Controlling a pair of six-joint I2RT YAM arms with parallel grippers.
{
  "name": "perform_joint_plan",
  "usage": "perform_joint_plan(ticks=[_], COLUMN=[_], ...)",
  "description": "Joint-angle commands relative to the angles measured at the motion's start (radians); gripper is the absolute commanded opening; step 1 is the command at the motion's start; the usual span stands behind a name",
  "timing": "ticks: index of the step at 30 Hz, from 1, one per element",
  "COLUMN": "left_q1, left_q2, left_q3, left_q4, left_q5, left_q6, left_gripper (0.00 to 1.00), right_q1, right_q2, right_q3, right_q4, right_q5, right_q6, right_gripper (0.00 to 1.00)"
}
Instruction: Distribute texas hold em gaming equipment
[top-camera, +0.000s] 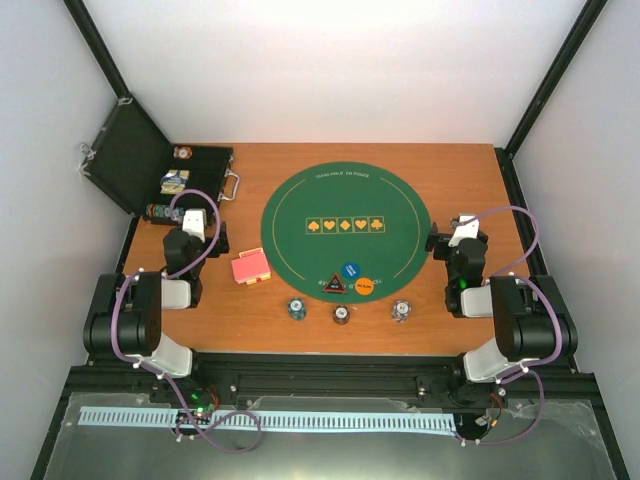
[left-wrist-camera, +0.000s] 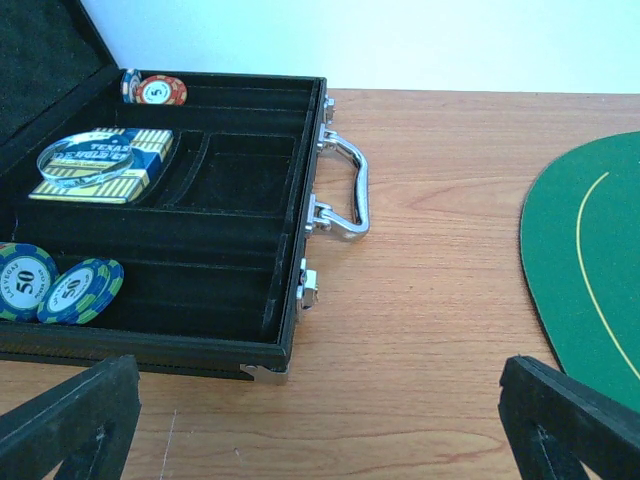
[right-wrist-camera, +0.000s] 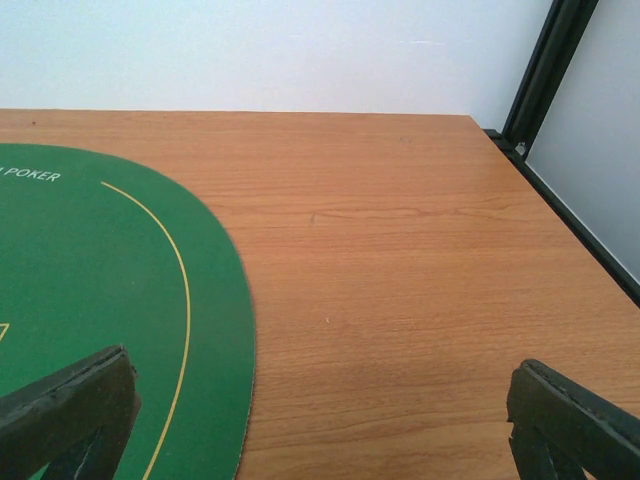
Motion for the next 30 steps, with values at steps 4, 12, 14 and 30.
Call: perform_joint_plan(ticks=[4,12,14,30], left_q1=[-0.001,0.076,0.081,0.112], left_q2=[-0.020,-0.111,-0.157,-0.371], left_q3=[0.065,0.545,0.599,0.773], left_q4=[-0.046,-0.927,-1.066,-1.744], left_q5=[-0.006,0.289,0.346,0.457], left_q6=[-0.023,0.110,0.184,0.466], left_gripper=[1.00,1.00,1.00,1.00], right_q1=[-0.011,-0.031,-0.031,0.446], right_q2=[-0.067,-0.311,-0.314,-0.273], right_q3=[0.077,0.229,0.368,0.679], right_q4=[-0.139,-0.533,-0.784,-1.407], right_q5=[0.169,0.230,0.215,0.085], right_q6=[0.067,0.201,0.143,0.332], right_gripper=[1.00,1.00,1.00,0.96])
